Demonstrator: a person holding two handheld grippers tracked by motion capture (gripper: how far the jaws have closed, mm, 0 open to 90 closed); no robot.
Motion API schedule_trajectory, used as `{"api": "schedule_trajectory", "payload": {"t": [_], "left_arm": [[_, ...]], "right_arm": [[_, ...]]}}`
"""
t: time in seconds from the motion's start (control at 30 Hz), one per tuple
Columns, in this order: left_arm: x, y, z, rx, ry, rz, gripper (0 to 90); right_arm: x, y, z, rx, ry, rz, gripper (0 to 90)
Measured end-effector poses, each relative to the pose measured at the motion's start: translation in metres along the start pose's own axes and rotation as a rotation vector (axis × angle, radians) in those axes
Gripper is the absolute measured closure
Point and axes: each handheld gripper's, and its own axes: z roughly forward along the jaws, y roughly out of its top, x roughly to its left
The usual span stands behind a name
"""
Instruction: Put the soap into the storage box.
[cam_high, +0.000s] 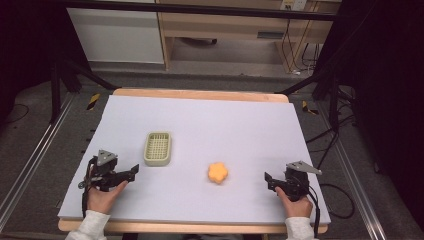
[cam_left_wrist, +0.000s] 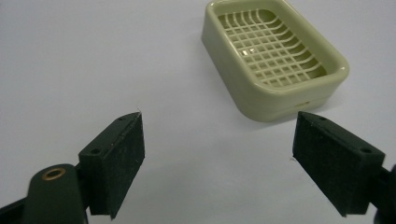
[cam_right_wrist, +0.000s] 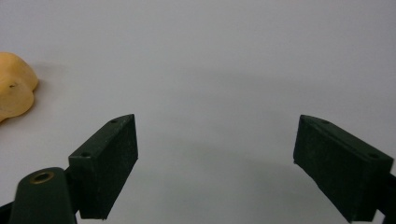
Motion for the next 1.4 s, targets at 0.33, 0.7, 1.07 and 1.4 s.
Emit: {"api": "schedule_trajectory", "payload": {"t": [0.33,0.7,1.07,1.4], "left_arm": [[-0.021,0.004,-0.001,-0.006,-0.044,0.029,17.4],[-0.041,0.012,0.0,-0.007,-0.067,0.079,18.6],[-0.052,0.025,-0.007,-0.019,-0.081,0.114,28.0],[-0.058,0.035,-0.006,-0.028,-0.101,0.153,33.0]], "right_arm": [[0.001,0.0,0.001,0.011,0.004,-0.004,14.2],[0.0,-0.001,0.002,0.011,0.0,-0.01,14.0],[0.001,-0.001,0.001,0.013,0.002,0.004,13.8],[0.0,-0.001,0.001,0.013,0.004,0.005,13.7]]}}
